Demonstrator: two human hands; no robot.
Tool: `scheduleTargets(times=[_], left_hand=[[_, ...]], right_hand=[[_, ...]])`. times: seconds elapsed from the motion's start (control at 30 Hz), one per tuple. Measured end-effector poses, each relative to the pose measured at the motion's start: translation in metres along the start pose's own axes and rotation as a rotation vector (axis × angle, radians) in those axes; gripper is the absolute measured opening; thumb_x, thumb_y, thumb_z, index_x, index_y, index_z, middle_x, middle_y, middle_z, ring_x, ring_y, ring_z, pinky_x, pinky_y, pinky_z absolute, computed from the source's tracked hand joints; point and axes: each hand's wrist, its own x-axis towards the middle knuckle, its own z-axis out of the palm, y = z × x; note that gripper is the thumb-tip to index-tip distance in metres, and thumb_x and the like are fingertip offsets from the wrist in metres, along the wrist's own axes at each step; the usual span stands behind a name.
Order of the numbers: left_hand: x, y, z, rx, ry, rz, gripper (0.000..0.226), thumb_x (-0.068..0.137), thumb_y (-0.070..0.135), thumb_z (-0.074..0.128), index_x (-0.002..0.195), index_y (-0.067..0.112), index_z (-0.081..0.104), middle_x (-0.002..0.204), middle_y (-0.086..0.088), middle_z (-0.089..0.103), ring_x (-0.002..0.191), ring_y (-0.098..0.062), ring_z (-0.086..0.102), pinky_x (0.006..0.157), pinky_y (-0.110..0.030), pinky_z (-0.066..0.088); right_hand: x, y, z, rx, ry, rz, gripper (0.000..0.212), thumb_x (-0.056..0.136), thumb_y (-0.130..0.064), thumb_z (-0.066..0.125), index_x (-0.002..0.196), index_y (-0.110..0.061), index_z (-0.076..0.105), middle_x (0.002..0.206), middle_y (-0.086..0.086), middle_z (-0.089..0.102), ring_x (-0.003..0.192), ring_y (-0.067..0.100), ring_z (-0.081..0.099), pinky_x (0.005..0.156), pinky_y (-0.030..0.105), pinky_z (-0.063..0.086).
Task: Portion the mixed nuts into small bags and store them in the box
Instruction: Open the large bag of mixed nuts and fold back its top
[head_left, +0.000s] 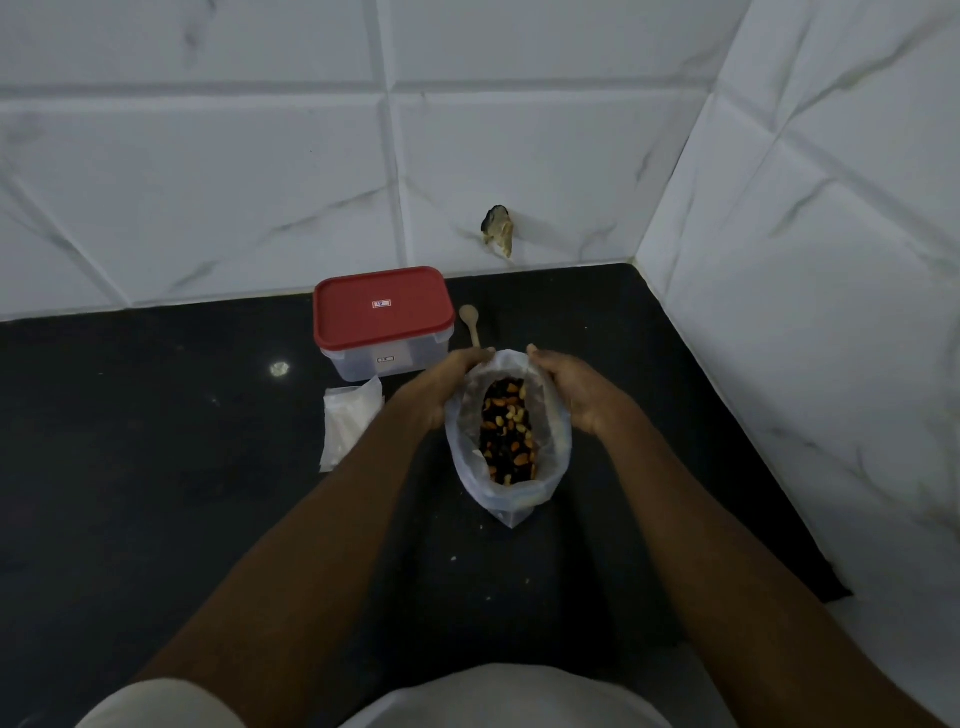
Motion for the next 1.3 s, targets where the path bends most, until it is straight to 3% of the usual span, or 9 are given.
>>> scheduleTargets(times=[0.17,0.27,0.37,0.6,0.7,0.87,1.07,1.2,1.3], left_hand=[[0.007,0.003,-0.013,0.145,-0.047,-0.082,0.039,0.089,0.04,0.064,0.112,0.009,0.064,0.112,-0.015,0.067,0.106,-0.03,0.062,0.095,-0.044,0.049],[0.006,0.0,-0.01,-0.026,-0.123,-0.111,0.034,0.092,0.038,0.061,0.109,0.008,0.067,0.103,-0.013,0.07,0.102,-0.028,0.063,0.092,-0.042,0.05],[0.01,-0.008,-0.012,-0.175,-0.11,-0.084,0.033,0.095,0.034,0.059,0.116,0.009,0.064,0.113,-0.012,0.067,0.11,-0.027,0.06,0.101,-0.045,0.046],[0.003,-0.033,-0.028,0.257,0.093,-0.036,0.02,0.098,0.026,0.053,0.112,0.013,0.06,0.11,-0.012,0.065,0.099,-0.025,0.063,0.084,-0.04,0.055],[0.001,-0.035,-0.028,-0.023,0.057,-0.04,0.016,0.096,0.019,0.057,0.11,0.013,0.06,0.118,-0.015,0.063,0.104,-0.028,0.062,0.085,-0.043,0.054],[0.002,-0.049,-0.011,-0.571,-0.039,-0.108,0.036,0.09,0.018,0.064,0.125,0.011,0.059,0.124,-0.018,0.063,0.115,-0.033,0.06,0.091,-0.051,0.051],[-0.008,-0.064,-0.005,-0.125,0.045,-0.026,0.021,0.097,0.026,0.055,0.116,0.016,0.058,0.121,-0.012,0.061,0.107,-0.027,0.061,0.098,-0.047,0.05],[-0.033,-0.074,-0.014,0.327,0.041,-0.011,0.036,0.097,0.044,0.051,0.118,0.015,0.058,0.106,-0.008,0.064,0.09,-0.02,0.063,0.073,-0.032,0.055],[-0.051,-0.076,-0.015,0.316,-0.021,-0.047,0.039,0.095,0.046,0.053,0.11,0.012,0.062,0.094,-0.007,0.065,0.079,-0.017,0.063,0.063,-0.028,0.052]], right_hand=[[-0.003,-0.007,-0.009,0.059,-0.071,0.081,0.027,0.097,-0.031,0.057,0.108,-0.011,0.072,0.104,0.013,0.071,0.1,0.027,0.064,0.093,0.042,0.05],[-0.006,-0.004,-0.003,0.136,-0.065,0.139,0.034,0.098,-0.033,0.056,0.112,-0.005,0.069,0.096,0.012,0.071,0.093,0.023,0.064,0.08,0.037,0.051],[-0.002,0.006,-0.002,0.192,0.011,0.09,0.036,0.099,-0.033,0.053,0.118,-0.005,0.067,0.112,0.015,0.069,0.105,0.024,0.064,0.088,0.038,0.052],[-0.018,0.029,-0.015,-0.078,0.105,0.081,0.03,0.096,-0.028,0.062,0.116,-0.006,0.065,0.113,0.016,0.069,0.102,0.029,0.066,0.081,0.041,0.057],[-0.02,0.033,-0.012,0.167,0.059,0.046,0.027,0.099,-0.018,0.055,0.121,-0.006,0.062,0.124,0.017,0.064,0.107,0.027,0.063,0.081,0.04,0.055],[-0.021,0.038,0.011,0.579,0.057,0.134,0.033,0.1,-0.026,0.054,0.126,-0.005,0.059,0.125,0.019,0.062,0.119,0.032,0.057,0.104,0.052,0.043],[-0.035,0.051,0.01,0.305,0.139,0.059,0.026,0.099,-0.025,0.056,0.116,-0.006,0.063,0.115,0.018,0.068,0.108,0.032,0.065,0.097,0.048,0.052],[-0.057,0.064,0.008,0.041,0.085,0.105,0.033,0.094,-0.033,0.063,0.117,-0.01,0.062,0.111,0.012,0.071,0.104,0.027,0.068,0.091,0.04,0.056],[-0.068,0.069,0.013,0.019,0.049,0.111,0.025,0.095,-0.024,0.063,0.115,-0.01,0.063,0.112,0.012,0.069,0.104,0.026,0.067,0.082,0.035,0.058]])
